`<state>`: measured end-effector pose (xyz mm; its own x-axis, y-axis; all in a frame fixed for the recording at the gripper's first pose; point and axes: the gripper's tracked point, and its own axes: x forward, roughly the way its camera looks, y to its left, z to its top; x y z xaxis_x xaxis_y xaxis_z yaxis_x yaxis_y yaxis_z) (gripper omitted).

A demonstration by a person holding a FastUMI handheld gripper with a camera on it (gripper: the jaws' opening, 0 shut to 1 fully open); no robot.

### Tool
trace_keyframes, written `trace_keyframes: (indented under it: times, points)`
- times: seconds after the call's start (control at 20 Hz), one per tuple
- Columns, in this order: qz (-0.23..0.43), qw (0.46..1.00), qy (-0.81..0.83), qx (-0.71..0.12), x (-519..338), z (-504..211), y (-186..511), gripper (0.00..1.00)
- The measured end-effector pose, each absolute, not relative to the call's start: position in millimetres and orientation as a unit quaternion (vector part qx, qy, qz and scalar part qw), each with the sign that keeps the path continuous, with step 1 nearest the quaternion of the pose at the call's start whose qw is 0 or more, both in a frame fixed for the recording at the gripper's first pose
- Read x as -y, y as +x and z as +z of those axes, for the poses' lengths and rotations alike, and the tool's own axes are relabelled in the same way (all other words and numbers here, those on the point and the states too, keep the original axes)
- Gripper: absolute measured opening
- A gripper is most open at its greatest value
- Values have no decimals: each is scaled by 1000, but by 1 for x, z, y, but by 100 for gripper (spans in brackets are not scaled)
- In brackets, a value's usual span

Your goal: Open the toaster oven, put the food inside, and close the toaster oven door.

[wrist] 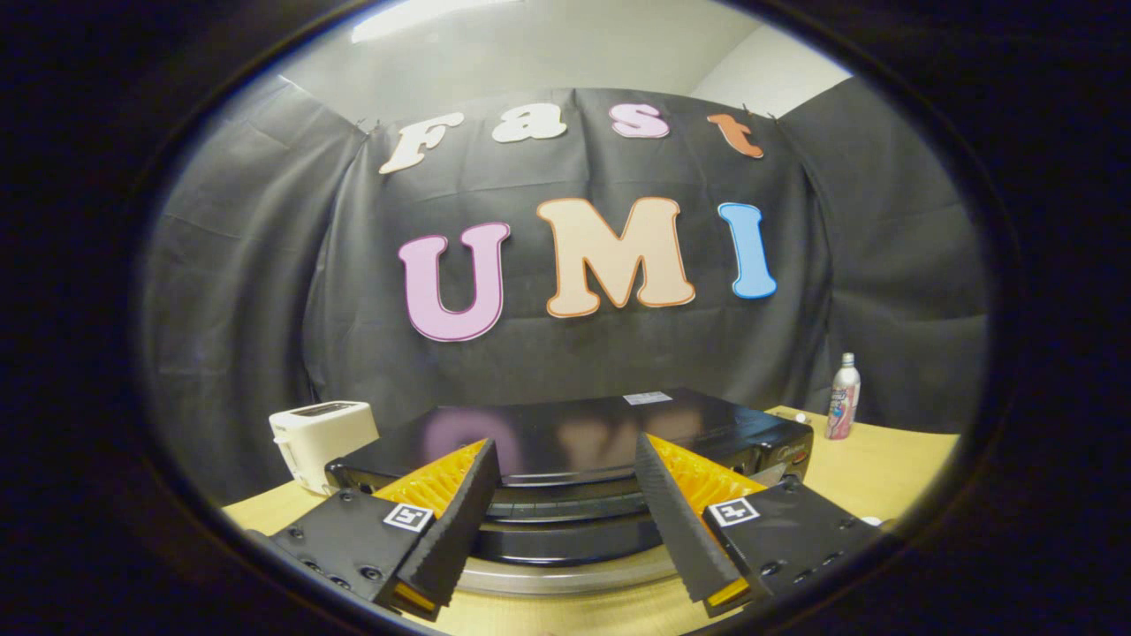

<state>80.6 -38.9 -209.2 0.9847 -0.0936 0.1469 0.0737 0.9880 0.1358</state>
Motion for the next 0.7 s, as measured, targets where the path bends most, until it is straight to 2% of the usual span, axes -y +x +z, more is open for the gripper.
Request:
trace_keyframes:
  times: [0.7]
  points:
    - [-62, 996, 55, 17, 45, -255, 9, 96]
